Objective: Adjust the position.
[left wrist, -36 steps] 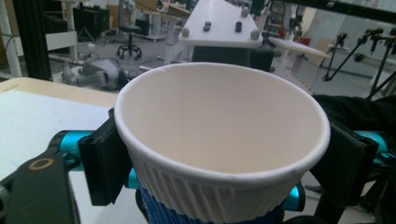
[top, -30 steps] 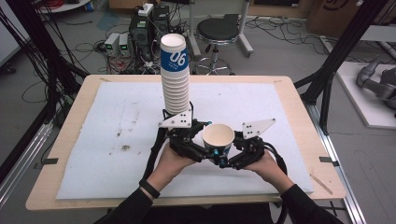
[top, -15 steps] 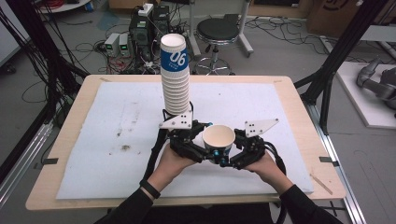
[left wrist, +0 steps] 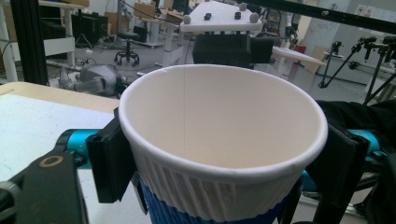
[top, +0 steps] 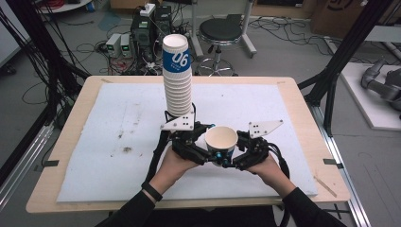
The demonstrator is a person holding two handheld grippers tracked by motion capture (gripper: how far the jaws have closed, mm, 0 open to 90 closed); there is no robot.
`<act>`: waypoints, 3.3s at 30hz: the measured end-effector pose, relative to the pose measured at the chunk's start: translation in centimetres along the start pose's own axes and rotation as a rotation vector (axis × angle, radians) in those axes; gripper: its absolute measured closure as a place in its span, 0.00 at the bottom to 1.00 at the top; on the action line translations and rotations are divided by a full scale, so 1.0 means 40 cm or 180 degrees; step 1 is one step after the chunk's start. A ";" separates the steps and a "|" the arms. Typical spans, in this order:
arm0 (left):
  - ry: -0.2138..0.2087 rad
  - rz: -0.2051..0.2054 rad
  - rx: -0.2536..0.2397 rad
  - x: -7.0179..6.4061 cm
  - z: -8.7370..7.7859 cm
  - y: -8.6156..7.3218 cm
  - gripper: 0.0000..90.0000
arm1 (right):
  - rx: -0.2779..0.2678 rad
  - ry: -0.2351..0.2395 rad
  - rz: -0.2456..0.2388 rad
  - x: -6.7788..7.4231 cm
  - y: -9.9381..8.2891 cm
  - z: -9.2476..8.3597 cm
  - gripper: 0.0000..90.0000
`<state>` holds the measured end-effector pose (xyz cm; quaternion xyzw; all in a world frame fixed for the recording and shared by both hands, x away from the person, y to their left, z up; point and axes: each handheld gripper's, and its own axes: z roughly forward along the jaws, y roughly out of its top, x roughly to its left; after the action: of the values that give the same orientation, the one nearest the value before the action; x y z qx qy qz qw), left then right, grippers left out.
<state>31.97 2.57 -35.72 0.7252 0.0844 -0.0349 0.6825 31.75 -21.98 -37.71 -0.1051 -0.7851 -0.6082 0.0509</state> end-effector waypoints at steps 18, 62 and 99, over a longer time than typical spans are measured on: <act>0.0224 0.0162 0.0053 0.003 -0.050 -0.006 0.14 | -0.0149 -0.0178 0.0002 -0.016 0.009 -0.046 0.28; 0.0054 0.0019 0.0324 0.005 0.035 -0.094 0.33 | -0.0203 -0.0105 -0.0016 0.006 0.010 -0.019 0.28; -0.0057 -0.0063 0.0173 0.001 0.037 -0.094 0.25 | -0.0294 -0.0128 -0.0066 0.018 0.014 -0.016 0.25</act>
<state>31.46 1.31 -39.53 0.7422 0.0845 -0.0504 0.6629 31.16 -22.39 -36.86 -0.1113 -0.7581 -0.6421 0.0239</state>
